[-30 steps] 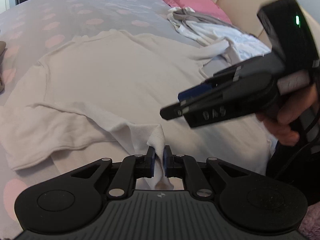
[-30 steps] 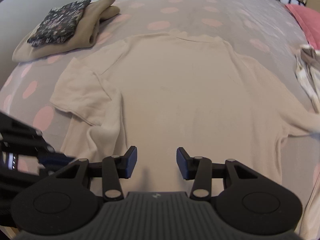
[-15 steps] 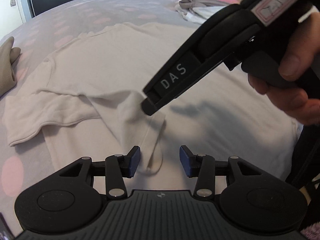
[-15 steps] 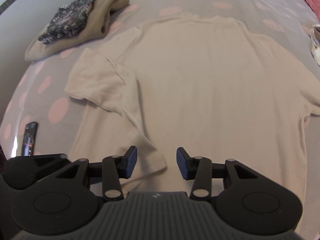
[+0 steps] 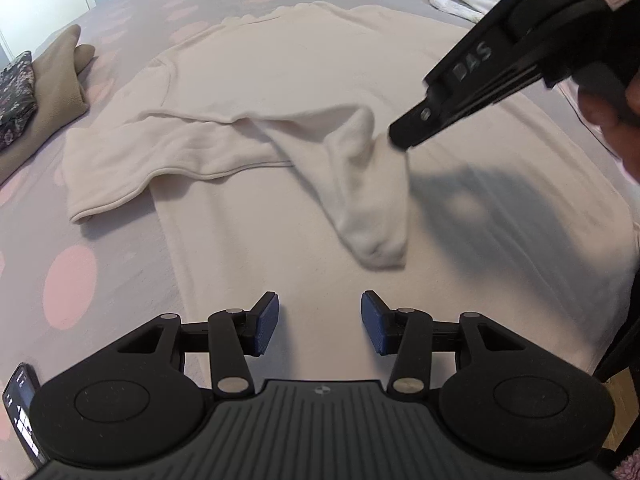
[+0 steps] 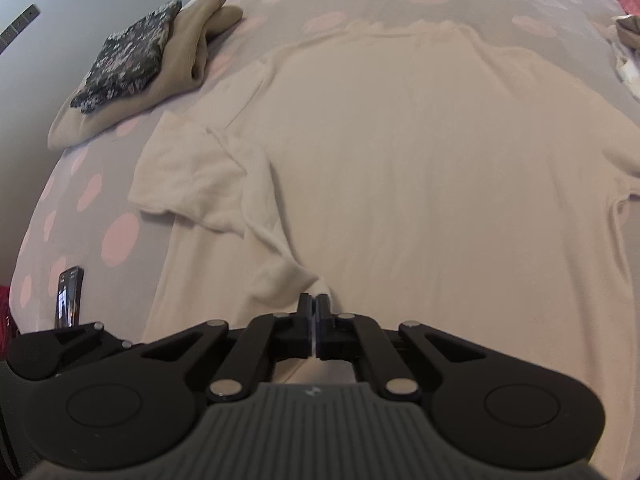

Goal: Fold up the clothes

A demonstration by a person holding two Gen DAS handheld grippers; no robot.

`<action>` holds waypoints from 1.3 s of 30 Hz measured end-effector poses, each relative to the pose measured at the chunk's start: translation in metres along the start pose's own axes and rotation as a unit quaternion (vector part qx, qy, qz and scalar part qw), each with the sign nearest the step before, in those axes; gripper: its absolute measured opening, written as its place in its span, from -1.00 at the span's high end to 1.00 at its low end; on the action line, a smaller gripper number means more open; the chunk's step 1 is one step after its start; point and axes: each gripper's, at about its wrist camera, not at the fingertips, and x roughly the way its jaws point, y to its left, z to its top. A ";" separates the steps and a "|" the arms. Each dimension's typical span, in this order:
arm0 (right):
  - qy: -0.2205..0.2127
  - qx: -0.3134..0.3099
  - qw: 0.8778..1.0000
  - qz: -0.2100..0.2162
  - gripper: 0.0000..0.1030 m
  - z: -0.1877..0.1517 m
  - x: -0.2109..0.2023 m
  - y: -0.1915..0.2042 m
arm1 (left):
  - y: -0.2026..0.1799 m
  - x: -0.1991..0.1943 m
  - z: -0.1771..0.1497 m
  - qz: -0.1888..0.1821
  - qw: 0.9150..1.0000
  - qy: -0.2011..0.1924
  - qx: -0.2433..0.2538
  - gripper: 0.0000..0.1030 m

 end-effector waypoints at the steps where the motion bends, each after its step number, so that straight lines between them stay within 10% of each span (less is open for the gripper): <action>1: -0.008 0.000 1.000 -0.008 0.97 0.001 -0.004 -0.002 | 0.002 -0.001 -0.001 0.001 1.000 0.000 -0.001 0.14; 16: -0.116 -0.014 0.990 -0.076 0.97 0.087 -0.082 -0.046 | 0.036 0.004 0.002 0.034 0.998 0.011 -0.045 0.14; 28: -0.139 0.079 0.976 -0.147 0.97 0.145 -0.069 -0.142 | 0.081 0.008 0.026 0.065 0.997 0.034 0.000 0.14; 39: -0.151 0.154 0.953 -0.212 0.99 0.161 -0.054 -0.207 | 0.135 0.031 0.064 -0.003 0.998 -0.034 -0.051 0.08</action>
